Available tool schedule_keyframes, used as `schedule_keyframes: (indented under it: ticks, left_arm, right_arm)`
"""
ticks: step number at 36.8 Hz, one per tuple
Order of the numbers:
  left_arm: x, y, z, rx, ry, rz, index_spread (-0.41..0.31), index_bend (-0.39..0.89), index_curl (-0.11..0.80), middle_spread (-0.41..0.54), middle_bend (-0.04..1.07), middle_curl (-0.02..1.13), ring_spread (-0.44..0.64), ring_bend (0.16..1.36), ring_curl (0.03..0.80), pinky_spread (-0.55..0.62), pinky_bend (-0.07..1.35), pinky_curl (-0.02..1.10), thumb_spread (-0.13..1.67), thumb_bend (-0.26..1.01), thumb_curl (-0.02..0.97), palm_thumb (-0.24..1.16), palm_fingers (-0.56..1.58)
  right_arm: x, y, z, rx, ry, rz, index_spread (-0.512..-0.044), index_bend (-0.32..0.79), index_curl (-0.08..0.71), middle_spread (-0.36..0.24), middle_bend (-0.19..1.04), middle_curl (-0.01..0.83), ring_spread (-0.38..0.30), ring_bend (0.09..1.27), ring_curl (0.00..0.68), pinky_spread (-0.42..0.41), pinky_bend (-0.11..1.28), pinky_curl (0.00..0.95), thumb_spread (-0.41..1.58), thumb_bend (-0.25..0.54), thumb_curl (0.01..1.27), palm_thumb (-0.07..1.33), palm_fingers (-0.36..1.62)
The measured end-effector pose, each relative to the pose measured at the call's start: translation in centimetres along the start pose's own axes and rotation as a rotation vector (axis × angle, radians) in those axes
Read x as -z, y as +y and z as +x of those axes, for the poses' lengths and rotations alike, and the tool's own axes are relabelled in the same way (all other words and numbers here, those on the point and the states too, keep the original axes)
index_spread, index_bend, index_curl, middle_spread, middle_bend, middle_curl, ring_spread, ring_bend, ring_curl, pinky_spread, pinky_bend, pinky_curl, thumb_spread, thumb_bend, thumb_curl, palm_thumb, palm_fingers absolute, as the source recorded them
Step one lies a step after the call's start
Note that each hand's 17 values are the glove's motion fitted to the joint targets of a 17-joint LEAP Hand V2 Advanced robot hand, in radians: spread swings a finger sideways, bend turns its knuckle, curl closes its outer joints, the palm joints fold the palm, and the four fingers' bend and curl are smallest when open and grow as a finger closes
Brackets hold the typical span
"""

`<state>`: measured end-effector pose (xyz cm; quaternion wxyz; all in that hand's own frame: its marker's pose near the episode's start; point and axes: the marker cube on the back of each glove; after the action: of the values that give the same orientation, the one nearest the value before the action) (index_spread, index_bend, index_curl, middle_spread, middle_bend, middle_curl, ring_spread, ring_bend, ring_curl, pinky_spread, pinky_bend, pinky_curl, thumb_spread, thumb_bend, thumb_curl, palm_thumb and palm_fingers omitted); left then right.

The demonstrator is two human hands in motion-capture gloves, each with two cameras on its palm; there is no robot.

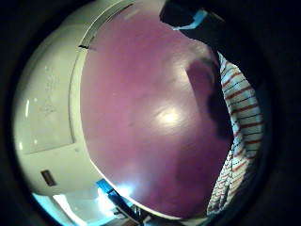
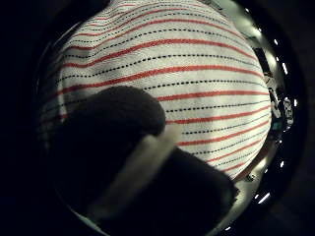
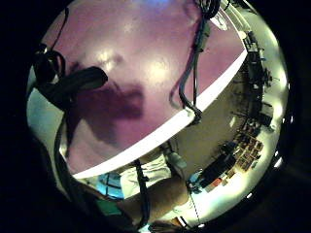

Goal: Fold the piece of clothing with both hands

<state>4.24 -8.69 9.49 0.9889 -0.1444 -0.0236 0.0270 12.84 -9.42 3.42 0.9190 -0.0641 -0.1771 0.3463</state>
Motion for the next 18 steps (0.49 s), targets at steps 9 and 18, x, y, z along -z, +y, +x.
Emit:
schedule_keyframes:
  ticks: [9, 18]
  left_arm:
    - [0.3, -1.7, 2.0, 0.016, 0.049, 0.074, -0.105, 0.14, 0.300, 0.062, 0.17, 0.34, 0.20, 0.61, 0.343, 0.45, 0.34, 0.37, 1.12, -0.04, 0.128, -0.04, 0.30]
    - [4.8, -0.8, -0.5, 0.019, 0.355, 0.234, -0.111, 0.02, 0.236, 0.064, 0.22, 0.35, 0.20, 0.69, 0.356, 0.44, 0.40, 0.38, 1.15, -0.01, 0.136, 0.01, 0.28]
  right_arm:
    - [4.4, -0.6, -2.6, 0.260, -0.626, 0.266, -0.333, 0.06, 0.069, -0.210, 0.28, 0.441, -0.249, 0.80, 0.438, -0.335, 0.71, 0.415, 1.20, 0.221, 0.35, 0.98, 1.12]
    - [-0.7, -1.0, -11.9, 0.492, -0.426, 0.408, -0.334, 0.08, 0.108, -0.245, 0.26, 0.448, -0.257, 0.78, 0.440, -0.335, 0.62, 0.384, 1.01, 0.135, 0.39, 0.99, 1.11]
